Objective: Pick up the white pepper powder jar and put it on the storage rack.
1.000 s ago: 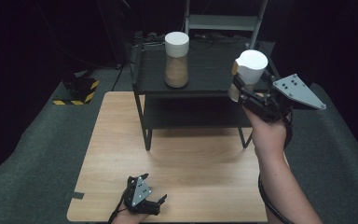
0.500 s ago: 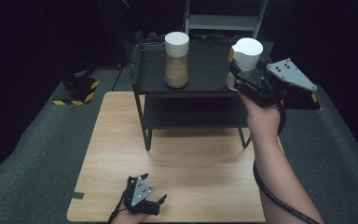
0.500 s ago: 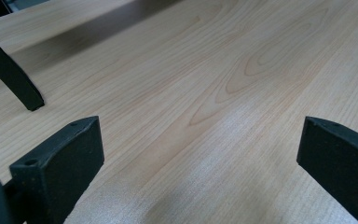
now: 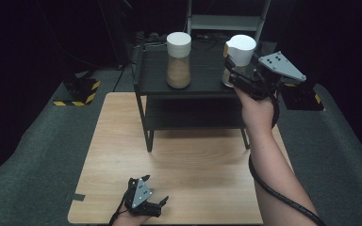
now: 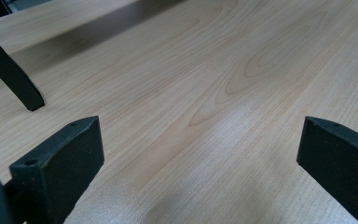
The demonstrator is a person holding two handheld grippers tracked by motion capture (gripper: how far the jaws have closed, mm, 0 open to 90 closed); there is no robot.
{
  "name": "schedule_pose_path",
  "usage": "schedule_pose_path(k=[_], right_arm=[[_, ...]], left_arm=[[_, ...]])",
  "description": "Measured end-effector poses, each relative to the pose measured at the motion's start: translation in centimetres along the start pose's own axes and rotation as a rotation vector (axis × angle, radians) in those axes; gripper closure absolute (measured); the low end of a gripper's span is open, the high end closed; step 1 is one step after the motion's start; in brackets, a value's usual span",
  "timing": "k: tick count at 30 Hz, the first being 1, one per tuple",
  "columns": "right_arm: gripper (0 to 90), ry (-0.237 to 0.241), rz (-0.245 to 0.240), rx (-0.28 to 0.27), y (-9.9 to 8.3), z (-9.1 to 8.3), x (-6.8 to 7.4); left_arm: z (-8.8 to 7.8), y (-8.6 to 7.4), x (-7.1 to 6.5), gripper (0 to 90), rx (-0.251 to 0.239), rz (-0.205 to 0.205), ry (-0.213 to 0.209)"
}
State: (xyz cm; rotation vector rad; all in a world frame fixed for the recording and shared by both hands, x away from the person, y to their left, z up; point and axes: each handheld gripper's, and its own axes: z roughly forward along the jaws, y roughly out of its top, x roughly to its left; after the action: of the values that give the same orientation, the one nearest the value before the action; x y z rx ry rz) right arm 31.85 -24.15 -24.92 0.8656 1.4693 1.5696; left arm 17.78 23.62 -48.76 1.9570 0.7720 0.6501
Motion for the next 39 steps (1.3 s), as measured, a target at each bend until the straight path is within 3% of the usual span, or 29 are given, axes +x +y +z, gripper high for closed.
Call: schedule_pose_path(k=[39], right_arm=[[28.8,0.002,0.019,0.018,0.1,1.4,-0.3]], left_arm=[[0.0,-0.1,0.2,0.8,-0.003,-0.001,-0.012]])
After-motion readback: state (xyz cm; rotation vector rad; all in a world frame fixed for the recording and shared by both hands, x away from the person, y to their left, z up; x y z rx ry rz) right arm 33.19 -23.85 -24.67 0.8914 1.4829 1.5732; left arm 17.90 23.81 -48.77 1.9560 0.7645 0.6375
